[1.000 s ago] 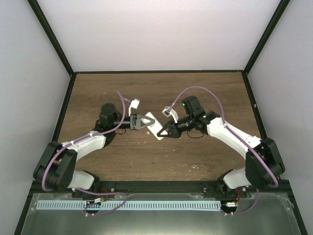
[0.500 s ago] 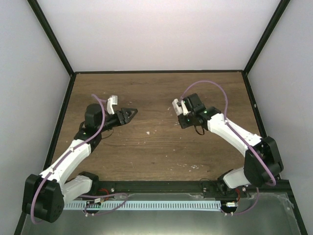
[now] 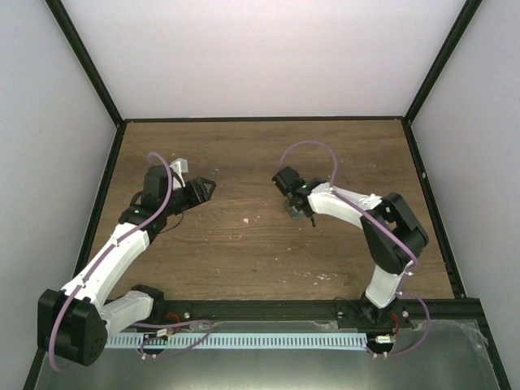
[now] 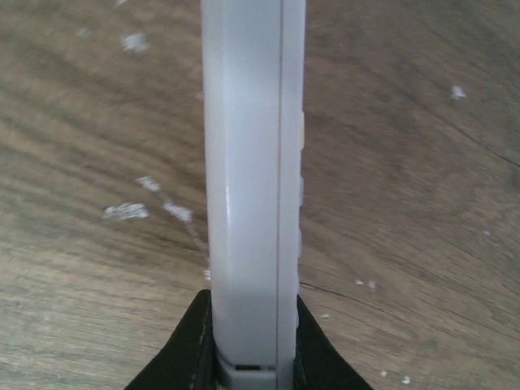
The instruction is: Load the batteries into the remote control
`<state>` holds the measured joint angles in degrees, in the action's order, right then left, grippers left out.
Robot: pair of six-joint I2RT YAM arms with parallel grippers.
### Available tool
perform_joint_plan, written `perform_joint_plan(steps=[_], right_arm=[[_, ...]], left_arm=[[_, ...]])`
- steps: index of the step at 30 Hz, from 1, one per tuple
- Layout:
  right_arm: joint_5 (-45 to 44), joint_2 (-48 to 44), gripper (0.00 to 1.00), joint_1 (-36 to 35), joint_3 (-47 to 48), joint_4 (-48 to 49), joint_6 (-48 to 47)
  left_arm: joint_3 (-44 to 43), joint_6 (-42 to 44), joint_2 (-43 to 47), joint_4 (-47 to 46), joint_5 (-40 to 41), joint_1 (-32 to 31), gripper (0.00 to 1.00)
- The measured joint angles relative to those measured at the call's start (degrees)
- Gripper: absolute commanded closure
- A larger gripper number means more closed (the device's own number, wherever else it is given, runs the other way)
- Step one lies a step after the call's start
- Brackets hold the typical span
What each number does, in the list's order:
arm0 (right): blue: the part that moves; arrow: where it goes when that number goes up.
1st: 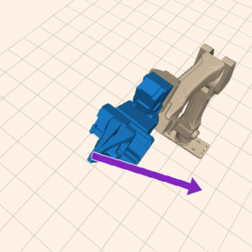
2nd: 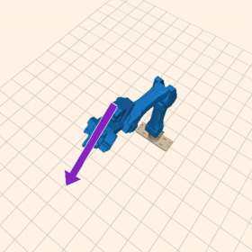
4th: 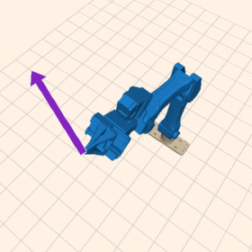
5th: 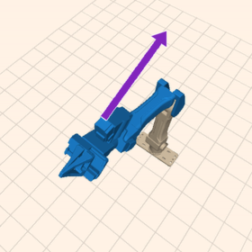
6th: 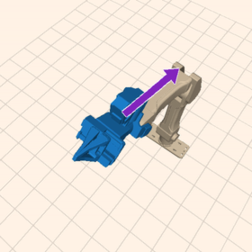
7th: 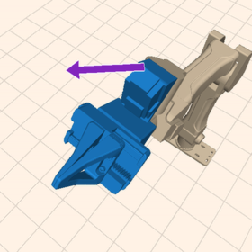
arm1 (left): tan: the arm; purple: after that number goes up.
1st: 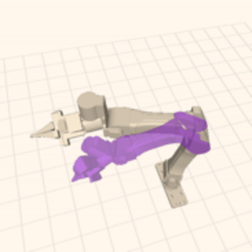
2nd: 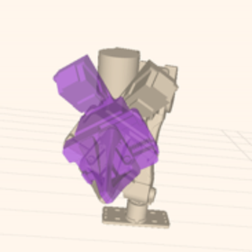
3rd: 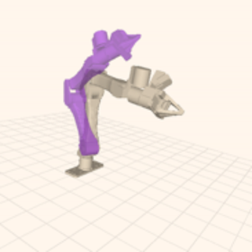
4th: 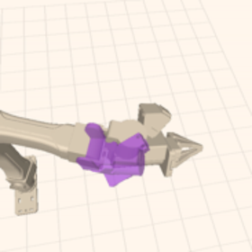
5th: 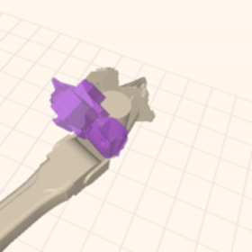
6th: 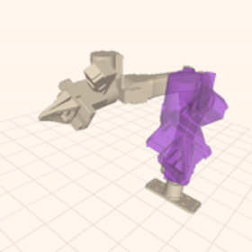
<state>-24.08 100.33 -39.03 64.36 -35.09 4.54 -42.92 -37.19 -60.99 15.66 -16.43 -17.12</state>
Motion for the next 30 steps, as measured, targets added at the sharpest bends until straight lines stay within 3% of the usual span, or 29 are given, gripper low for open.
perform_joint_plan(steps=[7,16,21,26,30], right_arm=[[-1.55,4.59,0.99,-7.67,3.41,1.51,-1.40],[-3.63,9.01,0.99,-10.54,5.42,3.06,-2.40],[-4.37,9.86,0.74,-10.91,6.19,3.63,-2.62],[-4.11,11.08,0.67,-11.91,6.23,4.37,-3.37],[-3.91,11.15,0.56,-12.35,6.47,4.92,-3.67]], left_arm=[[0.15,-0.07,0.42,1.86,1.86,0.00,0.36],[0.85,-0.11,0.98,2.54,2.23,0.00,0.36],[0.90,-0.13,0.98,2.54,2.21,0.00,0.36],[1.07,-0.24,0.98,2.54,2.19,0.00,0.36],[1.07,-0.24,0.98,2.51,2.19,0.00,0.36]])
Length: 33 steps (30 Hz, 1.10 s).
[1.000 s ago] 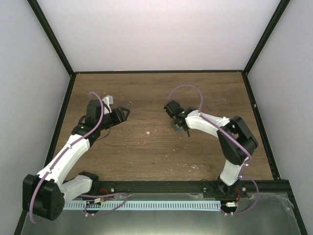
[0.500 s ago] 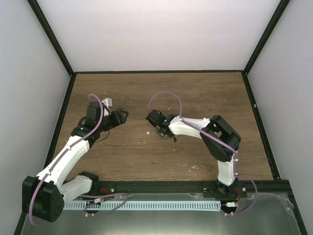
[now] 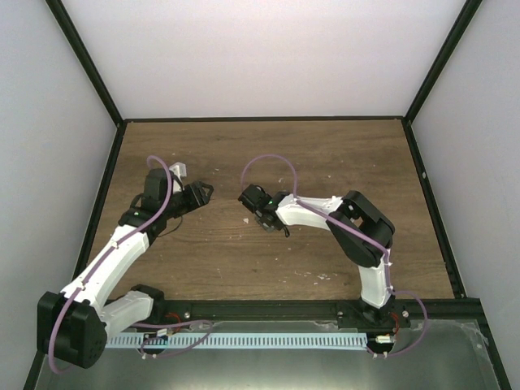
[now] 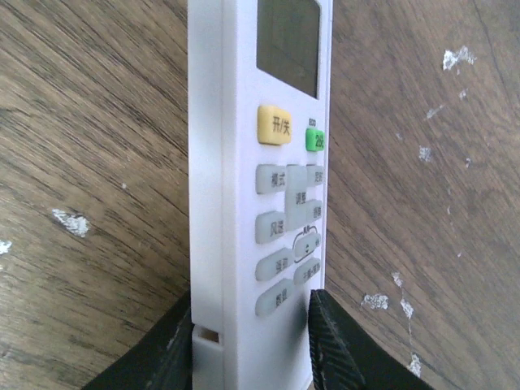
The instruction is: Load the batteries into the remote control
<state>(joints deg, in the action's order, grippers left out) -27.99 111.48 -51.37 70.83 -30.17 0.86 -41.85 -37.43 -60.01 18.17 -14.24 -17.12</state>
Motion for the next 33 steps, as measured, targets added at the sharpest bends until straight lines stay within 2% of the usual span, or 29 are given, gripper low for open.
perform_joint_plan(steps=[5,10,15,22,28,33], right_arm=[[1.42,-0.02,0.39,-0.33,0.66,0.94,-0.02],[4.20,-0.90,0.29,-0.66,0.66,1.14,-0.20],[7.80,-3.78,0.27,-0.48,-0.39,0.81,0.61],[13.38,-13.33,0.23,2.99,-4.28,0.28,4.66],[18.99,-19.54,0.19,10.58,-10.08,1.07,8.83],[22.86,-22.08,0.23,17.53,-13.49,1.73,9.75]], left_arm=[[0.00,-0.02,0.00,0.02,0.00,0.00,0.36],[0.00,0.07,-0.04,0.35,0.00,0.02,0.35],[-0.70,1.64,-0.92,0.92,0.09,0.79,0.34],[-3.37,5.40,-5.66,0.74,0.04,2.08,0.34],[-4.98,7.17,-8.66,0.20,-1.20,2.10,0.33],[-6.78,9.42,-10.19,-0.48,-3.10,2.10,0.31]])
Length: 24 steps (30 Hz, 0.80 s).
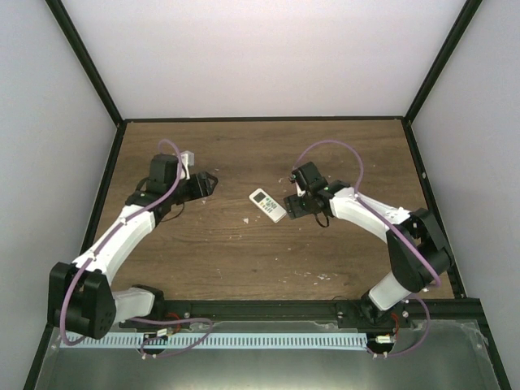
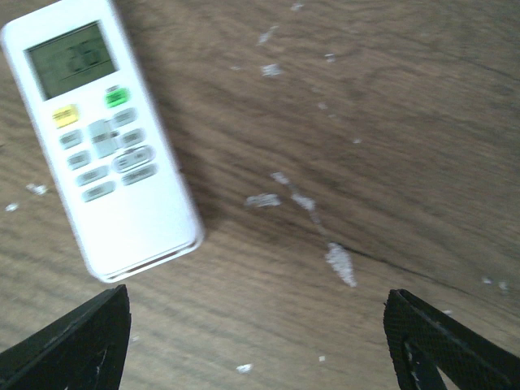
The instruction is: Load the batteries into the remote control
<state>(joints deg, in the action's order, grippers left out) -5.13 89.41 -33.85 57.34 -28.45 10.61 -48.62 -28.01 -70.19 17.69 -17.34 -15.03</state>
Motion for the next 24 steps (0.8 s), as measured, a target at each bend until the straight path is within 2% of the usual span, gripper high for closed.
perform_joint_plan(steps=[4,10,16,24], right_arm=[[0.52,0.46,0.25,0.33,0.00,-0.39,-0.20],[1.07,2.29,0.26,0.22,0.00,-1.16,0.09],[0.72,4.92,0.25,0.22,0.00,-2.27,0.85],[0.35,9.01,0.24,0.22,0.50,-3.28,0.96]], left_arm=[[-3.37,3.74,-3.98,0.04,-0.98,0.00,0.31],[-9.14,8.96,-15.69,0.37,-1.88,0.00,0.33],[-16.63,13.94,-27.71,4.33,-2.64,-0.15,0.33],[-25.40,18.32,-37.07,9.33,-1.11,-2.36,0.33]])
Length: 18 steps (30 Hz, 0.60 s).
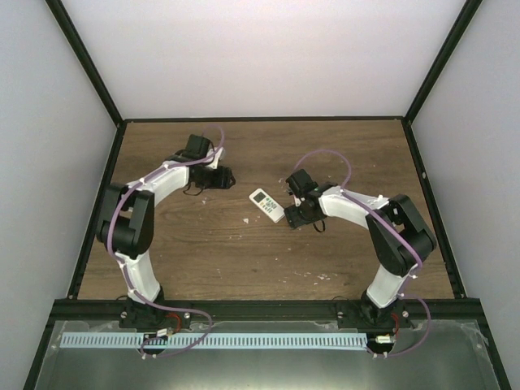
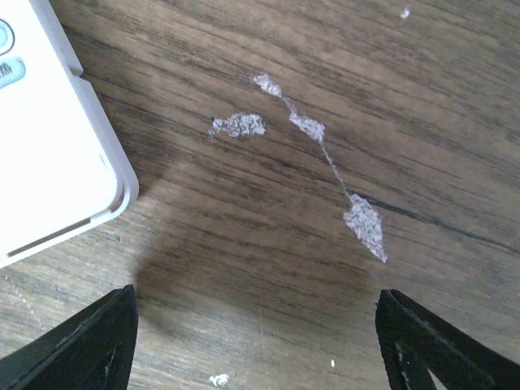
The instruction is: Load the batteries into the remote control
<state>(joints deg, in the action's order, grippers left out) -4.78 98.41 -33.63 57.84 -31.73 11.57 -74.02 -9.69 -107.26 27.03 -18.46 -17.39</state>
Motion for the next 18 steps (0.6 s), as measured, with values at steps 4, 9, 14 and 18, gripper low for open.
perform_joint_plan(steps=[4,9,14,18], right_arm=[[-0.24,0.96,0.23,0.00,0.98,-0.15,0.09],[-0.63,1.70,0.22,0.00,1.79,-0.13,0.09],[-0.63,2.29,0.21,0.00,1.81,0.00,0.15],[-0.61,2.45,0.21,0.00,1.90,0.07,0.31]], left_arm=[[-5.55,1.95,-4.63,2.84,1.84,-2.10,0.33],[-10.36,3.50,-9.46,5.53,3.19,-4.46,0.33],[-11.56,4.52,-11.72,8.04,3.93,-5.31,0.33],[-12.31,5.31,-12.83,9.14,4.55,-5.46,0.32]])
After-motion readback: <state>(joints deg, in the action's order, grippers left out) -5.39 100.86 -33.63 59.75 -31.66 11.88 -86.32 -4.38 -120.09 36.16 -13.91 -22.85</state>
